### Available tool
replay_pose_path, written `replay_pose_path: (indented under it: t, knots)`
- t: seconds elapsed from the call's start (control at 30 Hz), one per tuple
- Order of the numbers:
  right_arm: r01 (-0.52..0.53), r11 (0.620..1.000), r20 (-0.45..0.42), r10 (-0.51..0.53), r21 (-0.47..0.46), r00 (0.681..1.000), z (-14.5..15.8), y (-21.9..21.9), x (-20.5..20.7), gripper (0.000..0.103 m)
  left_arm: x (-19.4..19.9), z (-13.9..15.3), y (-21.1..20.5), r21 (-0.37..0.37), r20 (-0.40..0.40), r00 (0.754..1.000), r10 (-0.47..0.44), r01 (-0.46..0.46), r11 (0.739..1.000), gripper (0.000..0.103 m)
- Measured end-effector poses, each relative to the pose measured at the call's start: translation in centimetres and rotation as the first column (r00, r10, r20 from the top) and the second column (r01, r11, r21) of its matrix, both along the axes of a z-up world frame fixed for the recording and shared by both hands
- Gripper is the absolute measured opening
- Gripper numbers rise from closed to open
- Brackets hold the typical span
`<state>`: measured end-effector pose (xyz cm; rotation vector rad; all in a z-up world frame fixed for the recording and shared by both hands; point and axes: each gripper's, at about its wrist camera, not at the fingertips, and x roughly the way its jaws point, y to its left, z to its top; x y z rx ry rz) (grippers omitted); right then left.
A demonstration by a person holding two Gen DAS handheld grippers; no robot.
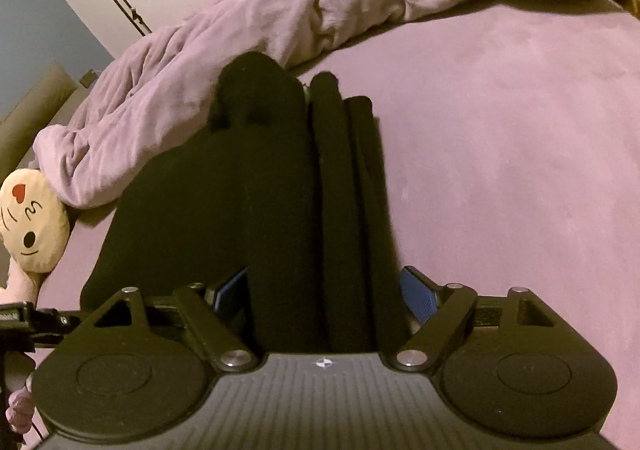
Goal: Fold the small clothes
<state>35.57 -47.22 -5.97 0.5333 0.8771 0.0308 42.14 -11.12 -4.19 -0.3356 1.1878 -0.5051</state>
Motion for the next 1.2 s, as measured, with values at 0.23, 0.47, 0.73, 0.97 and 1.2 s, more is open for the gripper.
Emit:
replay_pose_path:
  t: [0.23,0.47,0.73,0.97,1.2]
  knots:
    - [0.031,0.978,-0.043,-0.022,0.205,0.999,-2.1,-1.5,3.0,0.085,3.6,-1.6,0.2,-0.148,-0.107,0.989,0.102,-0.118,0.982,0.101]
    - [0.011,0.969,-0.026,-0.005,0.246,1.000,-2.8,-2.1,3.3,0.072,6.0,-4.8,-0.4,-0.203,-0.209,0.972,0.111,-0.154,0.967,0.096]
    - [-0.018,0.948,-0.001,0.020,0.318,1.000,-2.4,-2.5,3.2,0.052,5.6,-3.4,-0.8,-0.157,-0.141,0.984,0.112,-0.134,0.978,0.077]
    - [0.031,0.944,-0.033,-0.021,0.329,0.999,-2.9,-1.2,4.5,0.056,5.5,-3.1,-0.8,-0.145,-0.121,0.986,0.117,-0.135,0.980,0.074]
    - [-0.026,0.954,0.035,0.016,0.299,0.999,-0.2,1.0,3.9,0.050,4.2,0.1,0.2,-0.124,-0.037,0.996,0.084,-0.088,0.988,0.063]
